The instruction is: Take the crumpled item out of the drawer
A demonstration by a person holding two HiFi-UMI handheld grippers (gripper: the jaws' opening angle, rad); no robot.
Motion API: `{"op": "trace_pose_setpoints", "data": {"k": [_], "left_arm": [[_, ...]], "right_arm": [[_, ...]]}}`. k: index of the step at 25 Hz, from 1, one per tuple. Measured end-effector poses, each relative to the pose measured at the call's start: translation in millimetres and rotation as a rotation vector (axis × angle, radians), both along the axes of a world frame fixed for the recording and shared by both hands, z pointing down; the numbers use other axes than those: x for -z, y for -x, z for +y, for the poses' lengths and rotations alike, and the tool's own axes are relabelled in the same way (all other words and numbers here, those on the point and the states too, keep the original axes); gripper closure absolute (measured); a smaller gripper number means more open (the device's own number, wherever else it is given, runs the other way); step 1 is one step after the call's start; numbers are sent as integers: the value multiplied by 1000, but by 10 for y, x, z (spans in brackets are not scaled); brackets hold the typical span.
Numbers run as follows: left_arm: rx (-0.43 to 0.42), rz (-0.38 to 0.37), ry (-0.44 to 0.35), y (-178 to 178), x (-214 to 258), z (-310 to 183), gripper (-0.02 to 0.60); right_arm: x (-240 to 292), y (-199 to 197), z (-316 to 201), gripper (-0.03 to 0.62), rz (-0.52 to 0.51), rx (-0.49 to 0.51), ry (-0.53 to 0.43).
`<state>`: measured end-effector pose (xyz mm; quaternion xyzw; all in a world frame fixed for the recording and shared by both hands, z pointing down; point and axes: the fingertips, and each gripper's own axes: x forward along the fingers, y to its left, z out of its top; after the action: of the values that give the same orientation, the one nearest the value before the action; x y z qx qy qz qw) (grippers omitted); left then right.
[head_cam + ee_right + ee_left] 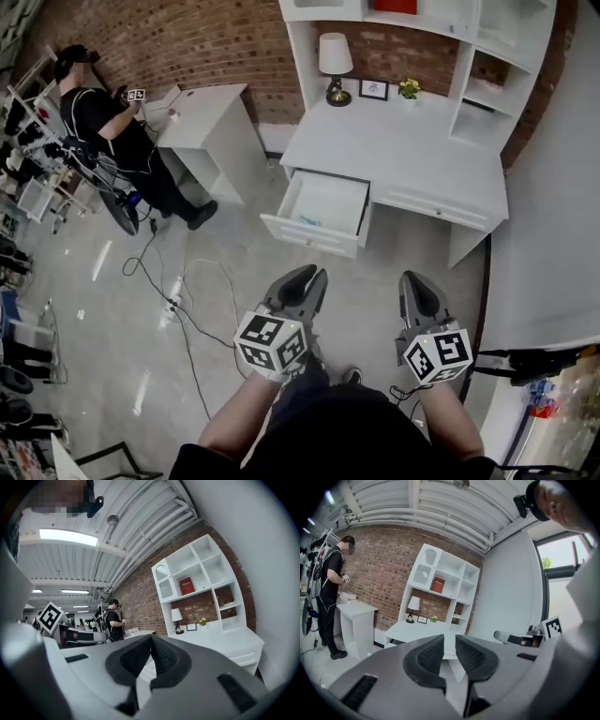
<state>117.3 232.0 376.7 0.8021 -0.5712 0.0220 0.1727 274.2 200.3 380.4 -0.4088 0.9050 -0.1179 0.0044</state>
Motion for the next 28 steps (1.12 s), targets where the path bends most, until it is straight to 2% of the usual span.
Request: {"op": "trace_pose_setpoints", "data": {"k": [3,5,7,12,21,28], "left_arm": [[65,-73,-57,252,145,-36,509],[110,-121,-95,379,178,-69,509],[140,-131,-120,523,163,-112,509],[132,-91,-120,994,270,-214,509],[102,-26,-113,1840,97,-686,509],[37,5,-81,2155,-103,-1010,509]], "right_arm": [[86,145,-76,588,48,6,-44],[84,197,-139,551,64,16,-68],[32,289,-219,546,70,22,-70],[67,737,-352,546,77,12,-21],[62,1468,-746,551,138,-42,-6],[-66,1779,-1005,559,159,-88,46]]}}
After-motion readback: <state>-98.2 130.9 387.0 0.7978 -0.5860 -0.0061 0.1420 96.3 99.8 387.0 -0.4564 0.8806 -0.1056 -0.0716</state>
